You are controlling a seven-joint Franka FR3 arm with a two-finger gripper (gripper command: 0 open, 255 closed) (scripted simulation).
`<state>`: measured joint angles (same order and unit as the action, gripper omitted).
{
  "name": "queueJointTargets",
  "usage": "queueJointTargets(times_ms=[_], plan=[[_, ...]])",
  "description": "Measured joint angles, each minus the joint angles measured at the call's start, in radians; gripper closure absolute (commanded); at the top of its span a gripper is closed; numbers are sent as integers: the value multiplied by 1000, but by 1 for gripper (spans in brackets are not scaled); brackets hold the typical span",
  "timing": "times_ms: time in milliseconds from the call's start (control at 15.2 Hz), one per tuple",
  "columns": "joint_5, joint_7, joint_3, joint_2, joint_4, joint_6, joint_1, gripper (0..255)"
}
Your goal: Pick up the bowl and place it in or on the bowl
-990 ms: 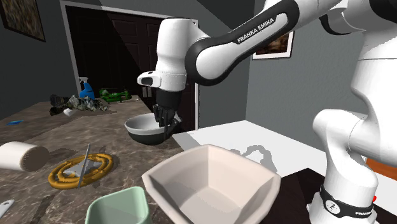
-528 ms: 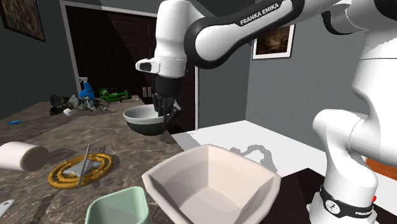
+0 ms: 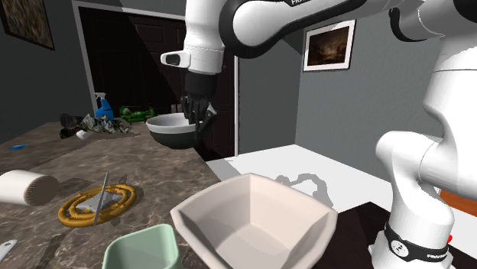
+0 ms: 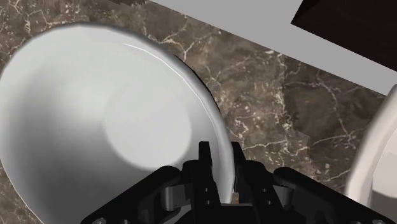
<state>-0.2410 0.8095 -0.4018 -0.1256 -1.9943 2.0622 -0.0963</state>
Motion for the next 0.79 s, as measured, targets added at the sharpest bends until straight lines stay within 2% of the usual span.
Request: queueJointTargets(times_ms=[462,792], plan=[[6,14,5,-7,83,-89,3,255],[-38,-89,70,-118,-12,-121,31,255]])
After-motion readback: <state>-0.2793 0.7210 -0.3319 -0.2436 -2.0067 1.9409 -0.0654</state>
